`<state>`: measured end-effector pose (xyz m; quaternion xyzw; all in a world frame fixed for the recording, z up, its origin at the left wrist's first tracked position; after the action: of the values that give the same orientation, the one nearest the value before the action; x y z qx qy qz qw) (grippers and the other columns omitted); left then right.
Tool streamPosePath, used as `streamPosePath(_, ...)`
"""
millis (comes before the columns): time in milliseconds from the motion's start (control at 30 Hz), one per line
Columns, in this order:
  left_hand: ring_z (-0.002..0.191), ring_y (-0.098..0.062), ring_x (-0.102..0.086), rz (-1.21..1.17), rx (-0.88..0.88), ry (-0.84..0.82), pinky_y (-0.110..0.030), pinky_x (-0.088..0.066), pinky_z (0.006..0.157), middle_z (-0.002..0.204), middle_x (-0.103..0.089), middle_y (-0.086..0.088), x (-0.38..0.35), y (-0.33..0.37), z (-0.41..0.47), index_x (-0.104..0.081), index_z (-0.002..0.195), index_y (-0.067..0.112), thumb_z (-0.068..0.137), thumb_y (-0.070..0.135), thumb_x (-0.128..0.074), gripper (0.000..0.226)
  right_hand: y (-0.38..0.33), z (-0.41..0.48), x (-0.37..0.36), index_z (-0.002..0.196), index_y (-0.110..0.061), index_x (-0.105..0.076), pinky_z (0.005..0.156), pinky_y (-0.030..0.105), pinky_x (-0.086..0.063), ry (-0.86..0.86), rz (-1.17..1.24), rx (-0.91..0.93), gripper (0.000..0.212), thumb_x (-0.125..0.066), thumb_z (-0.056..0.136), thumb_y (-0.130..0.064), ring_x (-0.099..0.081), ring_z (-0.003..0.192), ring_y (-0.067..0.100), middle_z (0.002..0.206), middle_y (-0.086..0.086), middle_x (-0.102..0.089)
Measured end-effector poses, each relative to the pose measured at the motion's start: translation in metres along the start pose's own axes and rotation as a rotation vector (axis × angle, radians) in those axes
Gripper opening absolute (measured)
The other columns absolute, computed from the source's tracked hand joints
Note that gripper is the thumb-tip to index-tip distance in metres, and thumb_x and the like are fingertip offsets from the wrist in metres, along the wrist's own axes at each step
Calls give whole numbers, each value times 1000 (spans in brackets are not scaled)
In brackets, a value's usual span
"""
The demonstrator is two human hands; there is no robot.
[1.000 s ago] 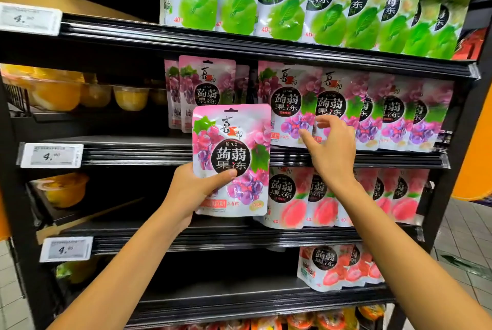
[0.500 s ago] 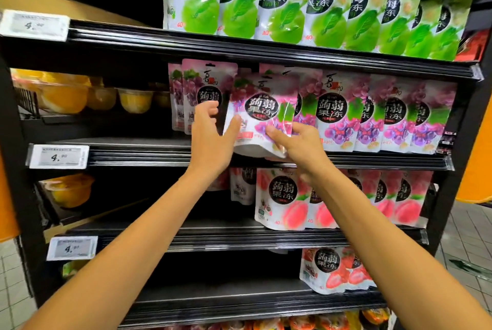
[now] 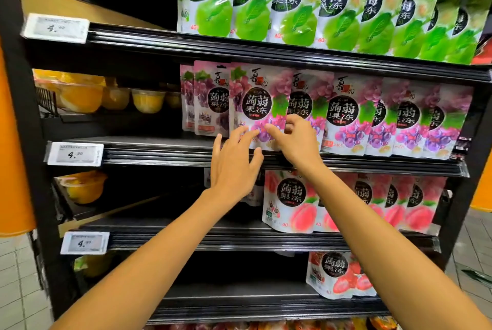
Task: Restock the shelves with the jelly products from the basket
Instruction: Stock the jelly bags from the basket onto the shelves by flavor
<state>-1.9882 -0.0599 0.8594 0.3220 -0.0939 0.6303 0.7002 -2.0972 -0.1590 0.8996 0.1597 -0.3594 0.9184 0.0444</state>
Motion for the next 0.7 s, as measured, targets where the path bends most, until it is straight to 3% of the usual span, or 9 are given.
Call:
streamPosePath(67,137,-11,-39,0,-5,3,-43,-3,123,153,-36,4,0,0,1,-45,142,25,100,31,-44,43,1,-1,12,91,-14,-62,59,7,-45,68,-56,-8,14,-70,88,-25,-62,68,2,86,5,-72)
streamPosePath(200,138,-13,-38,-16,2,-9,-42,-3,123,153,-36,2,-5,5,1,-44,144,23,99,31,-45,46,9,-3,28,96,-25,-72,78,31,-54,125,-265,-102,14,-69,85,-33,-68,86,10,84,-7,-73)
streamPosePath(333,139,-13,-36,-22,-16,-22,-42,-4,123,153,-36,2,-11,11,1,-42,145,23,99,32,-45,47,14,-10,46,96,-30,-70,73,31,-50,289,-285,-106,15,-64,86,-39,-65,89,10,86,-14,-69)
streamPosePath(433,139,-13,-35,-21,-20,-19,-42,-4,123,153,-36,2,-12,11,0,-42,145,23,99,32,-44,47,28,-17,67,109,-28,-57,76,34,-38,446,-318,-149,27,-63,86,-42,-57,103,17,103,-9,-63)
streamPosePath(467,139,-13,-36,-22,-21,-15,-42,-4,123,153,-36,2,-12,11,0,-42,145,23,99,32,-44,47,35,-18,70,108,-27,-57,77,34,-34,431,-347,-205,28,-62,87,-45,-57,104,20,104,-7,-63)
streamPosePath(533,139,-13,-35,-25,-24,-7,-41,-4,123,152,-36,2,-12,13,0,-42,145,23,99,32,-45,46,49,-17,69,84,-28,-60,73,34,-30,341,-379,-302,21,-57,89,-48,-62,93,25,80,-7,-62)
streamPosePath(600,140,-13,-34,-30,-28,-11,-40,-4,123,153,-36,2,-13,17,0,-43,144,24,99,33,-44,46,54,-19,69,67,-25,-60,70,33,-30,300,-400,-333,32,-56,90,-48,-64,82,26,65,-9,-58)
streamPosePath(700,141,-14,-32,-27,-35,-26,-41,-4,123,153,-35,1,-15,22,0,-44,144,24,99,34,-44,46,58,-17,78,80,-29,-71,72,33,-31,333,-417,-322,24,-58,91,-47,-62,85,23,80,-8,-65)
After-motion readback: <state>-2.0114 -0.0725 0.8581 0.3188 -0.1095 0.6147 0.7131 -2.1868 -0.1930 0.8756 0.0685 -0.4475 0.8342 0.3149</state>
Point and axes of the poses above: each hand's wrist, its own z-axis towards the middle knuckle, its own x-axis out of the back of the hand, y = z × x, the point moved 6 cm from there along z, towards the middle knuckle
